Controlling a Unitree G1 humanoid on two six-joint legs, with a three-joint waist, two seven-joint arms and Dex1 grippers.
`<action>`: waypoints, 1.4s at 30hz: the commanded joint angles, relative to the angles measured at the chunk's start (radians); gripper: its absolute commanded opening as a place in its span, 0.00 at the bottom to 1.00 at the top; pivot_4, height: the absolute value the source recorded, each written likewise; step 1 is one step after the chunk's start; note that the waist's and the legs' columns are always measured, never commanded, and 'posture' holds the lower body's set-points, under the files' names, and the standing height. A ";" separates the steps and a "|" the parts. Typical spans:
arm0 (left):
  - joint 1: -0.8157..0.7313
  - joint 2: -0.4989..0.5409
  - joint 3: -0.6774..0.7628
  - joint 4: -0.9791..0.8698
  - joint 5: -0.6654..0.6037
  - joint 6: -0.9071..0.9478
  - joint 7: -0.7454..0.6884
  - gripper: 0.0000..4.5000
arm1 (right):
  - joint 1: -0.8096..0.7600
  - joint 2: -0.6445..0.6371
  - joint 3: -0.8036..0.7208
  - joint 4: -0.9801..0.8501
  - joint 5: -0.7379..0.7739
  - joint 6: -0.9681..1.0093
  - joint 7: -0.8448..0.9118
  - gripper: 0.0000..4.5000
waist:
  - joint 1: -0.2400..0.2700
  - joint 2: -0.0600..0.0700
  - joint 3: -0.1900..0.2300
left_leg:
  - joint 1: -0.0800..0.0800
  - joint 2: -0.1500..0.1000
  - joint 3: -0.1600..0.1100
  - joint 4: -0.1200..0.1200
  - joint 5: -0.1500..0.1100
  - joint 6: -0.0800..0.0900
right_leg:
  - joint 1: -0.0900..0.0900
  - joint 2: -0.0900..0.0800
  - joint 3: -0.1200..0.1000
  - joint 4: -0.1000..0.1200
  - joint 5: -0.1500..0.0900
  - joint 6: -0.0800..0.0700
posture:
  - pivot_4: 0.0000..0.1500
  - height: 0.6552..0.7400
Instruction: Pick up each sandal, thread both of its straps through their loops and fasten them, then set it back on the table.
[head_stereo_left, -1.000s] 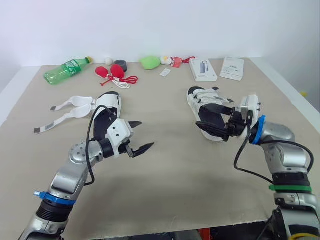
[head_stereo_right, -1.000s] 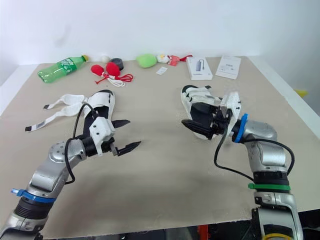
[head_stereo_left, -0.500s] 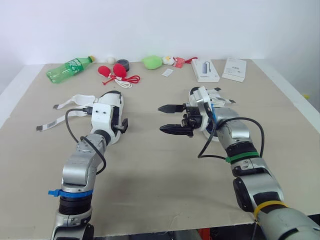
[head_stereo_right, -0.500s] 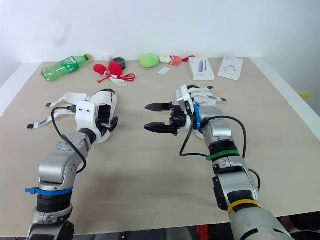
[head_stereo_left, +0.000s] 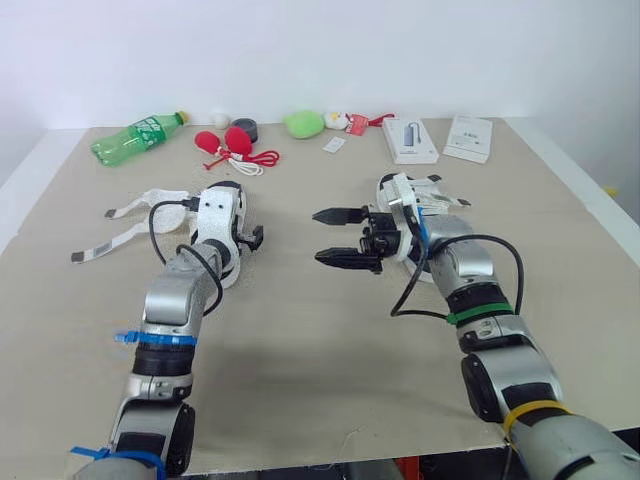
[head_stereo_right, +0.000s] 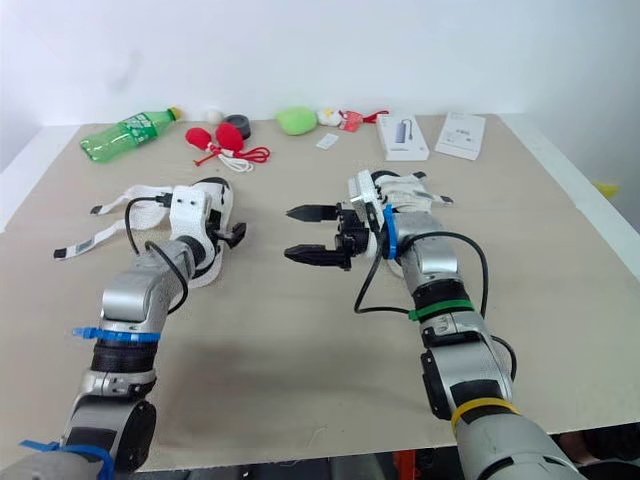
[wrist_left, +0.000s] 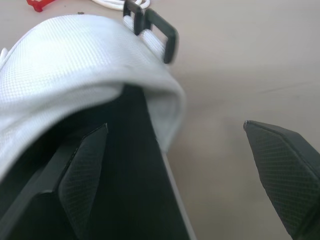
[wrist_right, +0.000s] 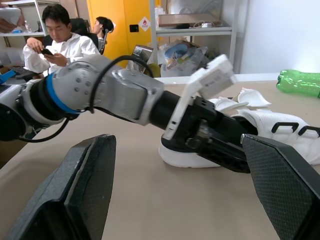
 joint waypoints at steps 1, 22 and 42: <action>-0.081 0.010 0.006 0.142 0.017 -0.075 -0.007 0.94 | 0.003 0.007 -0.020 -0.024 -0.030 -0.045 -0.065 0.99 | 0.000 0.000 0.000 | 0.000 0.000 0.000 0.000 0.000 0.000 | 0.000 0.000 0.000 0.000 0.000 0.000 | 1.00 1.00; 0.395 0.426 -0.173 -0.451 -0.073 -0.465 -0.669 0.01 | 0.029 -0.042 -0.043 -0.057 -0.034 -0.019 -0.084 1.00 | -0.001 0.000 0.000 | 0.000 0.000 0.000 -0.006 0.000 -0.003 | -0.002 -0.001 0.000 0.000 0.000 -0.007 | 1.00 1.00; 0.448 0.567 -0.318 -0.296 0.023 -1.111 -1.054 0.01 | 0.222 -0.217 -0.005 -0.341 0.002 0.151 0.061 1.00 | 0.002 0.000 0.000 | 0.000 0.000 0.002 -0.004 -0.001 0.000 | -0.002 -0.002 0.000 0.000 -0.006 -0.005 | 1.00 1.00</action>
